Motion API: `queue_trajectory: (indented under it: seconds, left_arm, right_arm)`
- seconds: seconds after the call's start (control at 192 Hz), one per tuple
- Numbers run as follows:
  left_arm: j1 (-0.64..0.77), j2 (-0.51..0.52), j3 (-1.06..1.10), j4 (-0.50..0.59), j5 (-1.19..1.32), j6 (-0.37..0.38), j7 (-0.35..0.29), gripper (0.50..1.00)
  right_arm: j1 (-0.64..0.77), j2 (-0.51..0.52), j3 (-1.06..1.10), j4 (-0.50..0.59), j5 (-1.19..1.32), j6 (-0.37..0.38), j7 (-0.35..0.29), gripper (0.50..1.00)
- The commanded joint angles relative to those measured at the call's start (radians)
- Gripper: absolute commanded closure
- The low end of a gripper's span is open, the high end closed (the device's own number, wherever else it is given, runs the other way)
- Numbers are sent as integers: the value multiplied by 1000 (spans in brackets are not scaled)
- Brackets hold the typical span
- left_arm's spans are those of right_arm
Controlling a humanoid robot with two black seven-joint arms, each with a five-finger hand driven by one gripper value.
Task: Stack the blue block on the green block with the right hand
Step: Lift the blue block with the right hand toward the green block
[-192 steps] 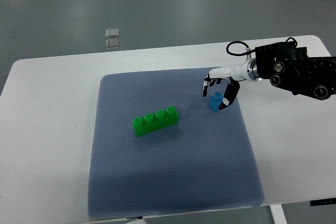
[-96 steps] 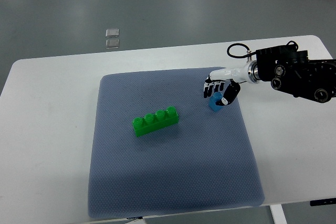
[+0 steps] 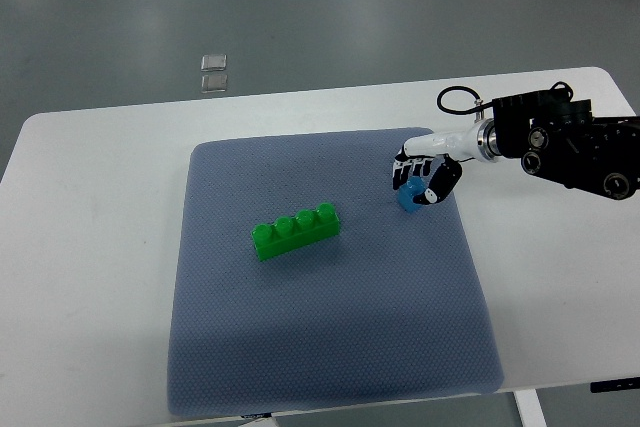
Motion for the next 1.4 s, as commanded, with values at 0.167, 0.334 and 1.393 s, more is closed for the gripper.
queue_trajectory:
  seconds: [0.167,0.334,1.393]
  left_arm:
    - [0,0,1,-1,0,0,0,500]
    - [0,0,1,0,0,0,0,500]
    - [2,0,1,0,0,0,0,500]
  right_arm:
    - [4,-5,2,2,2,5,2,789]
    - [1,-1,1,2,2,5,2,789]
    - [42,-5,5,17,-12,-28,39,965]
